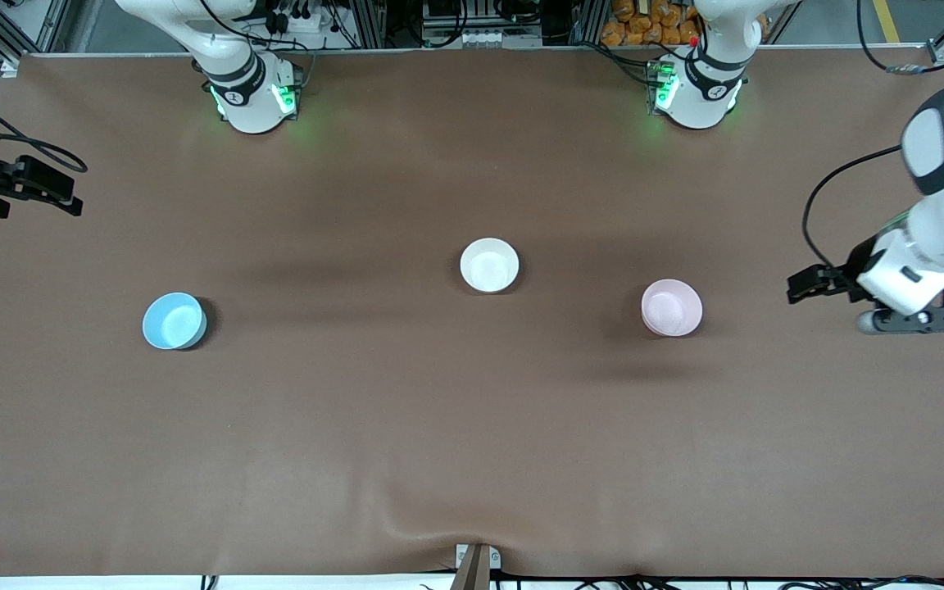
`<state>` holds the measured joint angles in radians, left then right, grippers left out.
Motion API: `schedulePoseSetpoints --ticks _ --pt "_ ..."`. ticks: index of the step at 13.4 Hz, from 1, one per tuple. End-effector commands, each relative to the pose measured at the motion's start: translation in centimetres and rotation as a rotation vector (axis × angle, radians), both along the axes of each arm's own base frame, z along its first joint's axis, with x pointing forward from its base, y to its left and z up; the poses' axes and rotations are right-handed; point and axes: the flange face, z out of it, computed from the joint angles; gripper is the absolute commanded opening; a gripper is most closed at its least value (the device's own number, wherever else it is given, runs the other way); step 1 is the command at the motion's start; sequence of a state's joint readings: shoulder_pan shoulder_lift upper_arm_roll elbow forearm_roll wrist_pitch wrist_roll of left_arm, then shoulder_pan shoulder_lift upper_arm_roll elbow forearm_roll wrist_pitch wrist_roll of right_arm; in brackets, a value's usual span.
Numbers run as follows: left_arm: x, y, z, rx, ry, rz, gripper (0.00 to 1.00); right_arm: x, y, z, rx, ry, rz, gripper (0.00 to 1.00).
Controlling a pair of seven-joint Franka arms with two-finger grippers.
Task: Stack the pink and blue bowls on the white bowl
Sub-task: 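Move the left gripper toward the pink bowl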
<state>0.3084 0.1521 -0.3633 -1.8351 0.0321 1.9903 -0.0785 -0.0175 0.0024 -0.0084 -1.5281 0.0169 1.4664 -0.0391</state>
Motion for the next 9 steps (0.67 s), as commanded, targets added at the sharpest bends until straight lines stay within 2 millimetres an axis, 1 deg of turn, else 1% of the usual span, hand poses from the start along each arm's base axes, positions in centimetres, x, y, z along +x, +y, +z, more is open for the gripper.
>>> schedulePoseSetpoints --ticks 1,4,5,7,8,9 --pt "-0.2 -1.4 -3.7 -0.027 -0.02 -0.017 1.0 -0.4 -0.2 0.3 -0.004 0.0 -0.012 1.0" --pt "0.6 -3.3 -8.7 -0.059 0.001 -0.046 1.0 -0.4 -0.2 0.3 -0.004 0.001 -0.012 1.0" --pt "0.5 -4.2 -10.7 -0.068 0.0 -0.055 1.0 -0.4 -0.2 0.3 -0.004 0.001 -0.012 1.0" --pt "-0.4 -5.0 -13.6 -0.076 -0.005 -0.032 1.0 -0.4 -0.2 0.3 -0.004 0.001 -0.012 1.0" --pt "-1.2 -5.8 -15.2 -0.079 0.004 -0.033 0.91 -0.4 -0.2 0.3 -0.004 0.001 -0.012 1.0" --pt "-1.8 -6.3 -16.7 -0.081 0.013 -0.038 0.9 -0.4 -0.2 0.3 -0.004 0.001 -0.012 1.0"
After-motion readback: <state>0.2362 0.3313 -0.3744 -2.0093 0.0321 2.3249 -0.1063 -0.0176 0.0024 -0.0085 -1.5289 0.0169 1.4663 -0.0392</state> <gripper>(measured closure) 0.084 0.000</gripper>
